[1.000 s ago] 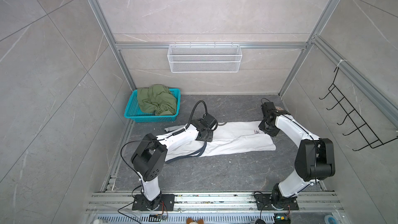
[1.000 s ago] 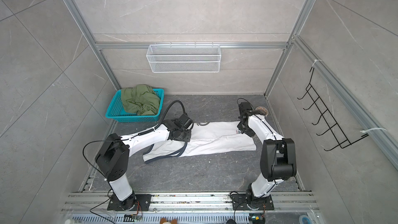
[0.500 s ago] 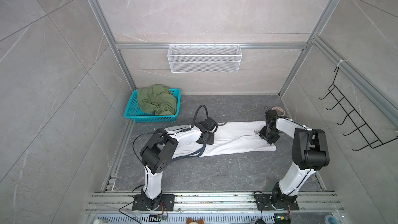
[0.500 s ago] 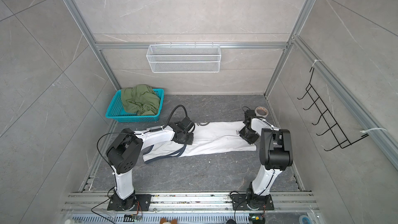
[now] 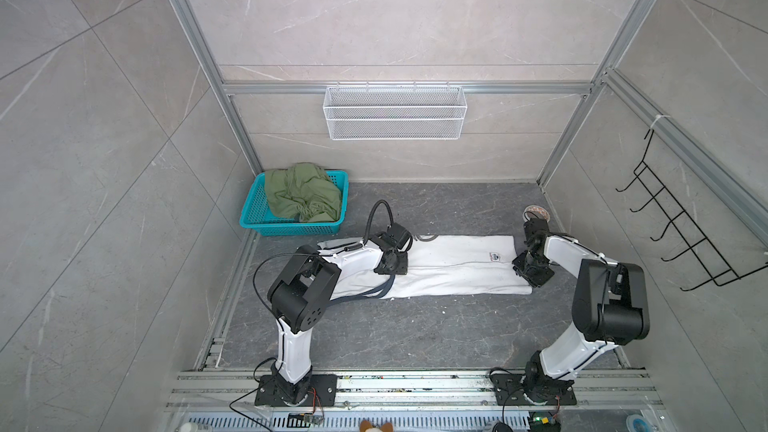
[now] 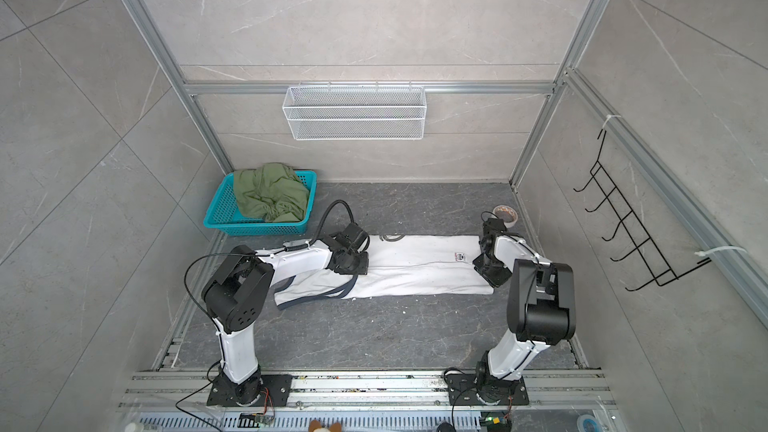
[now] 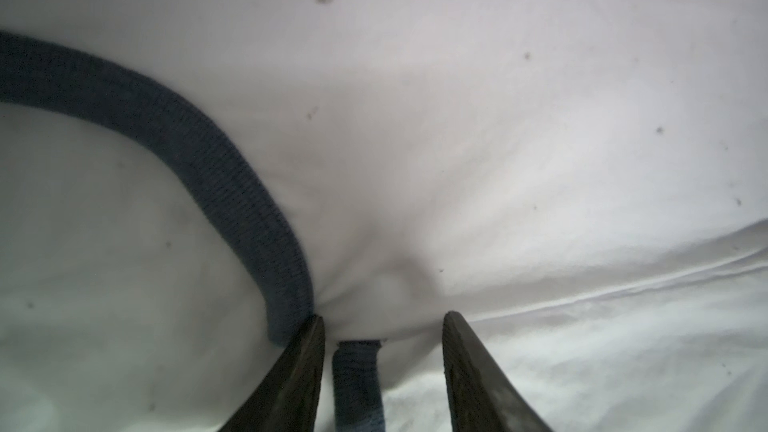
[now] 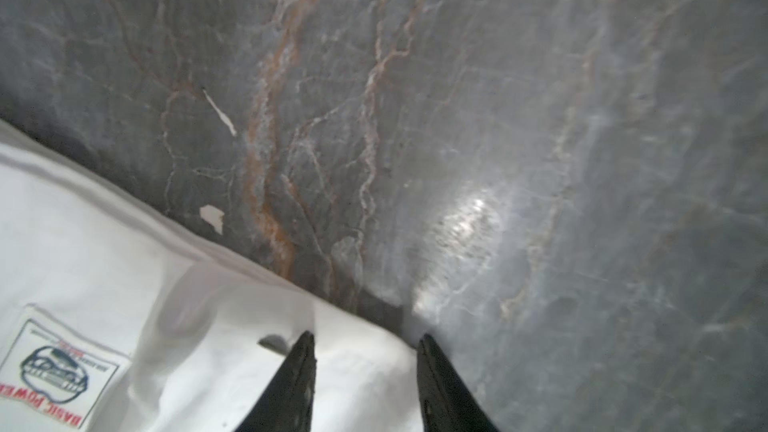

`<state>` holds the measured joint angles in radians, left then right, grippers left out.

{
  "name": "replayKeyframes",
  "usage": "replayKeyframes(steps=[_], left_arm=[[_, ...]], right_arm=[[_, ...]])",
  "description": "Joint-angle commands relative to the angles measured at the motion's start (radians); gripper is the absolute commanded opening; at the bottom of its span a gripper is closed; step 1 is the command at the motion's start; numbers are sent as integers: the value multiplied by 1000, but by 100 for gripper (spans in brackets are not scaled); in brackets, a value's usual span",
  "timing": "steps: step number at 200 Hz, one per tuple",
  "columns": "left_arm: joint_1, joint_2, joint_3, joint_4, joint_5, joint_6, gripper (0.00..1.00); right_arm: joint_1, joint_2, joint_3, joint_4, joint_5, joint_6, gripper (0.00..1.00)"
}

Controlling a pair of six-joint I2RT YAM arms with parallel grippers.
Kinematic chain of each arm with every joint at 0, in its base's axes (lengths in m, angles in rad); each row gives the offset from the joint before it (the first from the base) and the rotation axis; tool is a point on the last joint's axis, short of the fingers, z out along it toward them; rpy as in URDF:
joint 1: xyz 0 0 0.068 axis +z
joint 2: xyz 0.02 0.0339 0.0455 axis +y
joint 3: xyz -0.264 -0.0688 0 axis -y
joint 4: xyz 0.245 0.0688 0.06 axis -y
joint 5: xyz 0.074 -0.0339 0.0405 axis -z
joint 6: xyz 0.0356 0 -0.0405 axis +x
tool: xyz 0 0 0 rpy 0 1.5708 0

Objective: Fold and stack the tank tops

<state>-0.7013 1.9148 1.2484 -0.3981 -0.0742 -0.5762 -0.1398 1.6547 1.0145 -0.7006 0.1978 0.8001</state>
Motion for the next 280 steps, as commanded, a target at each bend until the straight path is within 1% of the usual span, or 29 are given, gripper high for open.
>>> replayKeyframes(steps=[1, 10, 29, 51, 62, 76, 98, 108, 122, 148, 166, 199, 221, 254, 280], left_arm=[[6, -96, 1, -86, -16, 26, 60], [1, -141, -2, -107, -22, 30, 65], [-1, -244, -36, -169, -60, 12, 70], [1, -355, -115, -278, -160, -55, 70], [11, -413, -165, -345, -211, -119, 70], [38, -493, -249, -405, -251, -206, 68], [94, -629, -369, -467, -292, -343, 60], [121, -681, -417, -471, -296, -386, 59], [177, -722, -464, -469, -270, -428, 59], [260, -744, -528, -439, -235, -475, 59], [315, -758, -579, -383, -217, -489, 59], [422, -749, -644, -225, -134, -455, 55], [450, -728, -652, -158, -118, -427, 55], [473, -669, -644, -130, -105, -405, 53], [486, -619, -628, -126, -86, -397, 43]], right_arm=[[5, -123, 6, -65, 90, -3, 43], [18, -160, 8, -61, 93, -24, 44], [82, -209, 22, -48, 91, -68, 44], [201, -214, 40, -33, 93, -107, 44], [230, -200, 39, -19, 72, -111, 44], [248, -180, 31, 3, 43, -112, 44], [254, -151, 18, 25, 35, -110, 44], [255, -143, 18, 26, 37, -110, 44], [253, -135, 18, 30, 37, -113, 44], [254, -131, 24, 32, 37, -123, 44], [254, -131, 22, 34, 35, -126, 44], [252, -120, 21, 40, 22, -127, 44], [253, -116, 21, 42, 14, -130, 44], [253, -116, 19, 43, 12, -130, 44], [254, -109, 27, 39, 9, -130, 44]])
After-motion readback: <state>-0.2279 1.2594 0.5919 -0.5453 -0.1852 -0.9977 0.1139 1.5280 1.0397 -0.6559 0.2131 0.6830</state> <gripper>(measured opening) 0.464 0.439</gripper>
